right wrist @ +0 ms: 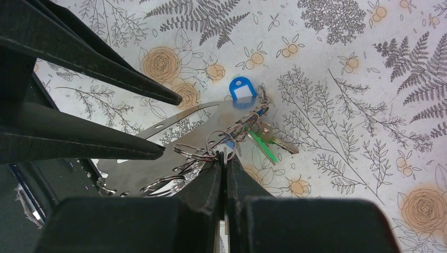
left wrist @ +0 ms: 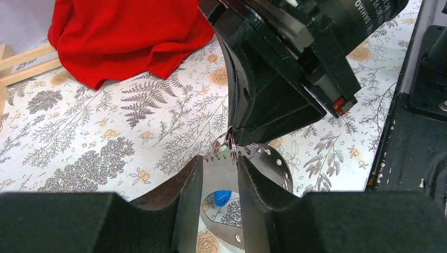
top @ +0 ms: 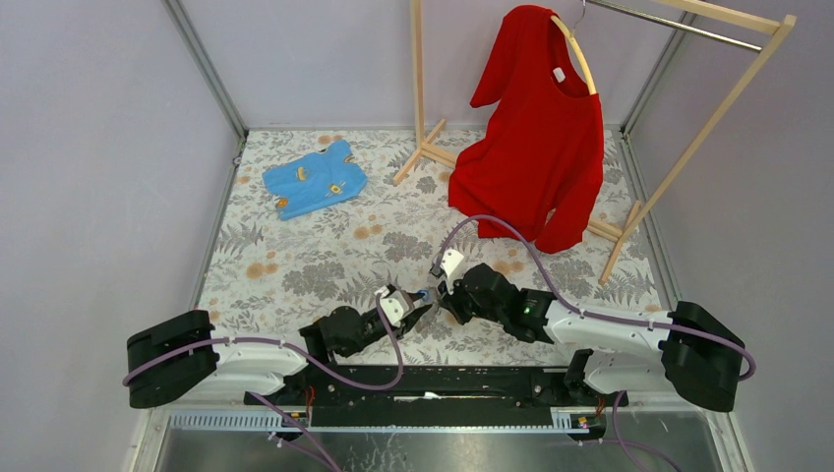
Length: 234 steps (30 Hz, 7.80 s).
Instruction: Remove the keys from the keyring
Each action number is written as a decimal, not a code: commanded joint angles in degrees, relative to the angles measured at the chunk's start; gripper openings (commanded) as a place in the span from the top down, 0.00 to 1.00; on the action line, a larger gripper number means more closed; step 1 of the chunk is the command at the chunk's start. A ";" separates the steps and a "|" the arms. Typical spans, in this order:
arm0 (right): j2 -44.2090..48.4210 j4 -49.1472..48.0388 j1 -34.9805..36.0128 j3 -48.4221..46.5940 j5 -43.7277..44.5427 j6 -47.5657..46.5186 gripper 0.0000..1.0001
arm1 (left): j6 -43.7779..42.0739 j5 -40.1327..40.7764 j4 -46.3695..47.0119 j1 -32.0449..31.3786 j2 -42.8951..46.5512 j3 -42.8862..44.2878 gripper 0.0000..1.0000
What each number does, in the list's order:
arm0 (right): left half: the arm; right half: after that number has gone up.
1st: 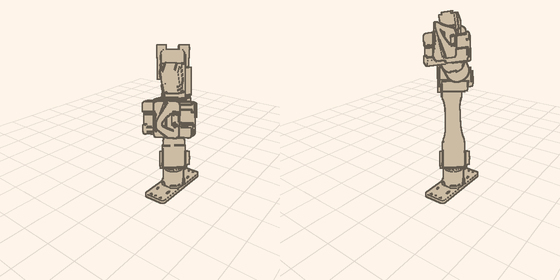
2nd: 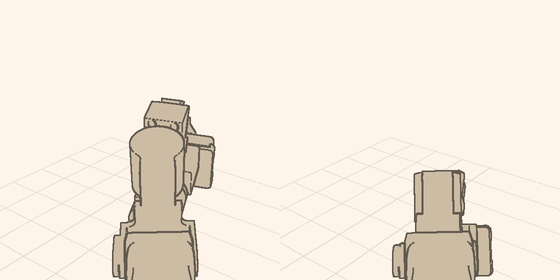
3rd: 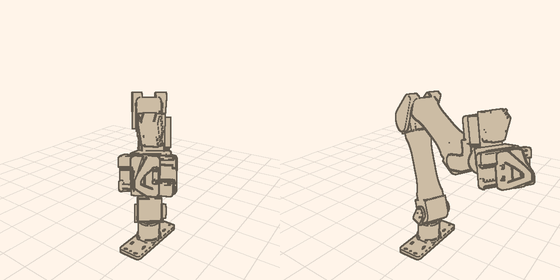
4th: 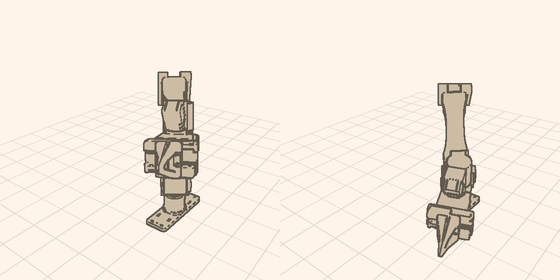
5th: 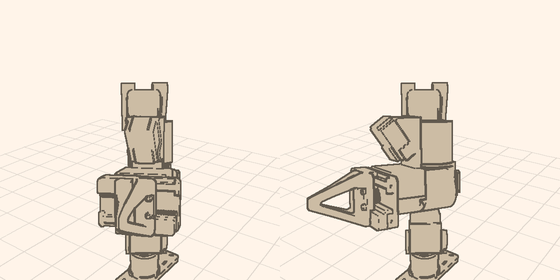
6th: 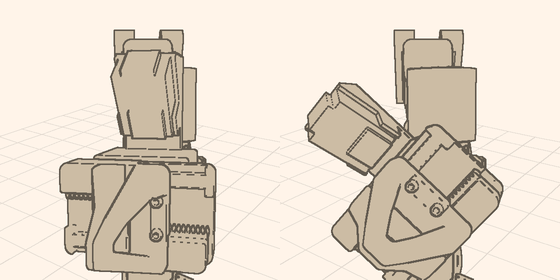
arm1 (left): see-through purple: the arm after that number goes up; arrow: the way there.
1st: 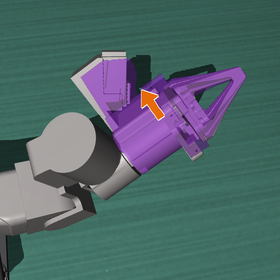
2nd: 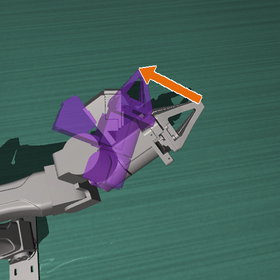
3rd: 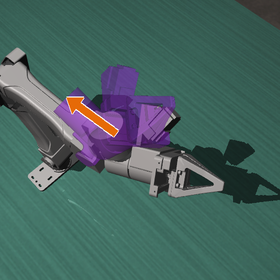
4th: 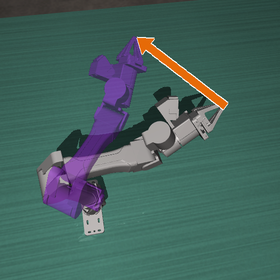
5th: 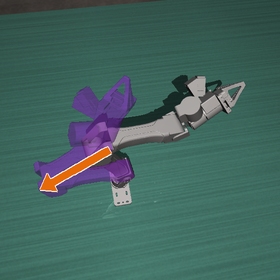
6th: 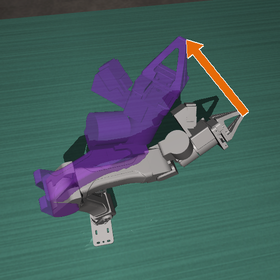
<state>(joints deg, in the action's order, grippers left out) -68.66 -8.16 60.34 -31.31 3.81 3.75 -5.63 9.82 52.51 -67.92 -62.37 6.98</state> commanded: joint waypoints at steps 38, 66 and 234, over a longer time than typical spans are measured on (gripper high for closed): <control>4.10 0.72 3.91 -0.73 6.38 -4.10 1.00 | -2.29 -1.87 -4.06 -0.11 0.88 3.52 1.00; 1.57 -0.82 4.09 -1.44 6.80 -1.41 1.00 | 4.64 0.11 18.99 -0.13 -3.10 -1.54 0.84; 13.46 -37.90 -2.68 12.29 23.65 59.42 1.00 | 76.56 -12.24 -28.06 33.29 13.67 9.71 0.33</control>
<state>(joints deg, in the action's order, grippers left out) -54.94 -32.03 57.95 -19.66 22.31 57.01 61.30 3.88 16.93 -35.40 -47.07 18.79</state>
